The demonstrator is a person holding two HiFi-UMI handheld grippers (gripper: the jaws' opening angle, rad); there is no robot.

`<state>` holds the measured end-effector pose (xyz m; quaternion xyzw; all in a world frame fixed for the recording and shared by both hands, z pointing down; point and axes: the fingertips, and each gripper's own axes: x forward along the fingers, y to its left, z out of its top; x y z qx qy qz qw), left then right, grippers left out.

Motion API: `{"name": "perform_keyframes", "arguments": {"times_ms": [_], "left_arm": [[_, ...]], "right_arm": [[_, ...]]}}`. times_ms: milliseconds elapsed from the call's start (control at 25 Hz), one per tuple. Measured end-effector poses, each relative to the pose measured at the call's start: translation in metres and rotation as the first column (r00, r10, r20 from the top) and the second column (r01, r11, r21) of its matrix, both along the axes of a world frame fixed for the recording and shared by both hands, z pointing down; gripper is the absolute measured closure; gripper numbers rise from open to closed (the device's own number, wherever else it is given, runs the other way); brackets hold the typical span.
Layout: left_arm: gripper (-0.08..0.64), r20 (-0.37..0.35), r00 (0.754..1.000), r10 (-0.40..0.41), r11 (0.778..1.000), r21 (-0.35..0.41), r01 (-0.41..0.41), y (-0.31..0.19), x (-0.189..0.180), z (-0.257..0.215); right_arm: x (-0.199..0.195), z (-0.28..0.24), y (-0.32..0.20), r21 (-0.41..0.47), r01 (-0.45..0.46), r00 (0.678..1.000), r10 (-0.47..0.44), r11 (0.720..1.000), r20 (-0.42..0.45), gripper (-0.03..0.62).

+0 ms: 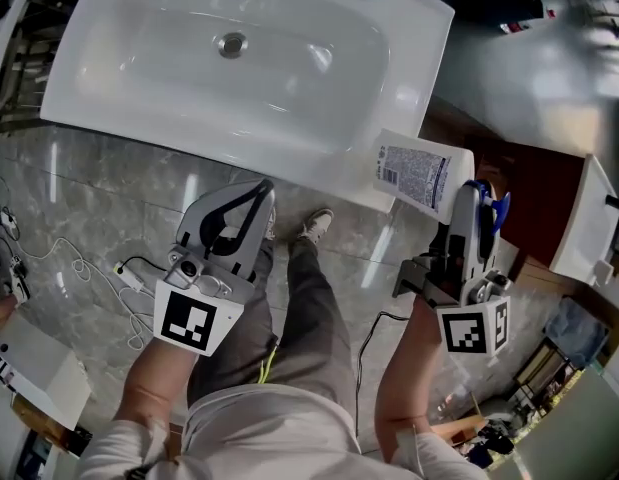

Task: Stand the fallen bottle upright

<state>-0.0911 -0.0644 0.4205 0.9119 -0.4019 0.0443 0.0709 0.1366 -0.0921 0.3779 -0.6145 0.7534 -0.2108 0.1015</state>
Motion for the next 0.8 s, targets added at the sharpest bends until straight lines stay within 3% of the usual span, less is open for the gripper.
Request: {"name": "perform_keyframes", "arguments": {"times_ms": [320, 800], "left_arm": [[0.545, -0.007, 1.000, 0.018, 1.000, -0.001, -0.018, 0.002, -0.008, -0.004], [0.545, -0.032, 0.999, 0.035, 0.999, -0.006, -0.035, 0.006, -0.014, -0.003]], "right_arm": [[-0.030, -0.010, -0.001, 0.004, 0.039, 0.991, -0.038, 0.999, -0.125, 0.436], [-0.061, -0.005, 0.000, -0.046, 0.068, 0.941, -0.080, 0.997, -0.330, 0.436]]}}
